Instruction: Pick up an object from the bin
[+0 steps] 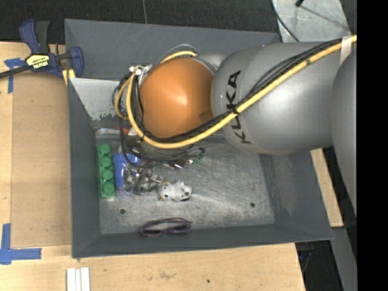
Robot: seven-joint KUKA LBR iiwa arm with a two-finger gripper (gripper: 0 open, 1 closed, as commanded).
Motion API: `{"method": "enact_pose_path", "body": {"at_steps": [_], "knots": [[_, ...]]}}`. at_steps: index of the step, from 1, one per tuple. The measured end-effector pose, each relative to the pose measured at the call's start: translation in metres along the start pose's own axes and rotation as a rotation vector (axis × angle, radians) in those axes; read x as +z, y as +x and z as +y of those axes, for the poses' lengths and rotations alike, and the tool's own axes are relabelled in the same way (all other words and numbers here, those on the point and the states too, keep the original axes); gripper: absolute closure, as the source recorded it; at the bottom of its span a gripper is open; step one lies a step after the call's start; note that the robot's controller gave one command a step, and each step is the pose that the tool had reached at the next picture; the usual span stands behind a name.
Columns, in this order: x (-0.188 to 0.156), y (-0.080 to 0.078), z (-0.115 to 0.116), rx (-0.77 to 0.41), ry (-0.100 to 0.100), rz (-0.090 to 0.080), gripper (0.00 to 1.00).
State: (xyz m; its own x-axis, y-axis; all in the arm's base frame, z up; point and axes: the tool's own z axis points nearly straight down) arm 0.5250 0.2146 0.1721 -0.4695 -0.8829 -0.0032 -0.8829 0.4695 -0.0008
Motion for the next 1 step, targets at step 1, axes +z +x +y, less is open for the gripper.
{"method": "enact_pose_path", "body": {"at_steps": [1], "knots": [[-0.0108,-0.0026,-0.0117,0.002,0.001,-0.001,0.0]]}}
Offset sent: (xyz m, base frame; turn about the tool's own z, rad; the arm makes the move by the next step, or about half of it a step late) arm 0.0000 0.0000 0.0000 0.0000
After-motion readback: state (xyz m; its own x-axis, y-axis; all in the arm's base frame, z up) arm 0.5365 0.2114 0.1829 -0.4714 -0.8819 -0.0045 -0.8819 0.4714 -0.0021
